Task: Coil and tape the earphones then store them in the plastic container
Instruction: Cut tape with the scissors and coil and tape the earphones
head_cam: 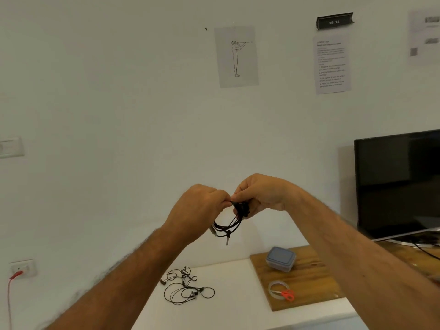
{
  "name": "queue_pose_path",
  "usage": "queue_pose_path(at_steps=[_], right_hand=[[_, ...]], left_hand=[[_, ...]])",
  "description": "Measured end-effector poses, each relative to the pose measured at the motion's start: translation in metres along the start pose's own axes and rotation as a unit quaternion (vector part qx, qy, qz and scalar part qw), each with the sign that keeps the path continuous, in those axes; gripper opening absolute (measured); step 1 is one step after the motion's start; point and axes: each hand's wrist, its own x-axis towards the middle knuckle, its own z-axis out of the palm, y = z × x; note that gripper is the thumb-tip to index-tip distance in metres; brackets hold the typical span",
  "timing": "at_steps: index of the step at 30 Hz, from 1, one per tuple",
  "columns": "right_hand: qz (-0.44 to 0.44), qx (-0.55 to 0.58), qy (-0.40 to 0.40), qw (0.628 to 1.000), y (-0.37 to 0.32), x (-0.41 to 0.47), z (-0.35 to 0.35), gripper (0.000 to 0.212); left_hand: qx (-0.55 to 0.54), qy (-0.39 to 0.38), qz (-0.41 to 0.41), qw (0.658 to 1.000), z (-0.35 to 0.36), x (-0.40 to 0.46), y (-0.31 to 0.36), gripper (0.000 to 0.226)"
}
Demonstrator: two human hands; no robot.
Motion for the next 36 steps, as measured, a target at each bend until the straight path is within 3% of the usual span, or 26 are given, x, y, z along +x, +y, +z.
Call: queue_pose_path(at_steps=[7,12,20,24,27,30,36], right_hand=[[0.01,0.099,-0.123,0.987,0.001,0.004,-0.006,0.026],[-0.013,0.131,-0.148,0.98,0.009,0.006,-0.006,0.032],[-0.012,0.08,-0.152,0.985,0.008,0.006,-0.003,0.03],[-0.044,-0.023,-0.032,0.998,0.004,0.006,0.0,0.018],[-0.083,-0.01,0.026,0.996,0.003,0.005,-0.004,0.031],[-0.09,-0.034,-0.019,0.995,0.001,0.0,-0.004,0.039],[-0.094,-0.014,-0.068,0.993,0.003,0.0,0.005,0.024]], left_hand=[[-0.026,0.094,0.059,0.994,-0.007,0.001,0.005,0.026],[-0.038,0.09,0.053,0.994,-0.01,0.001,0.009,0.025],[-0.059,0.061,0.039,0.996,-0.013,0.002,0.009,0.025],[-0.063,0.021,-0.015,0.998,-0.011,0.002,0.004,0.031],[-0.074,0.008,-0.052,0.996,-0.011,0.001,0.0,0.02],[-0.076,0.005,-0.08,0.994,-0.011,0.001,-0.002,0.013],[-0.106,-0.005,-0.127,0.986,-0.013,0.0,-0.002,0.013]])
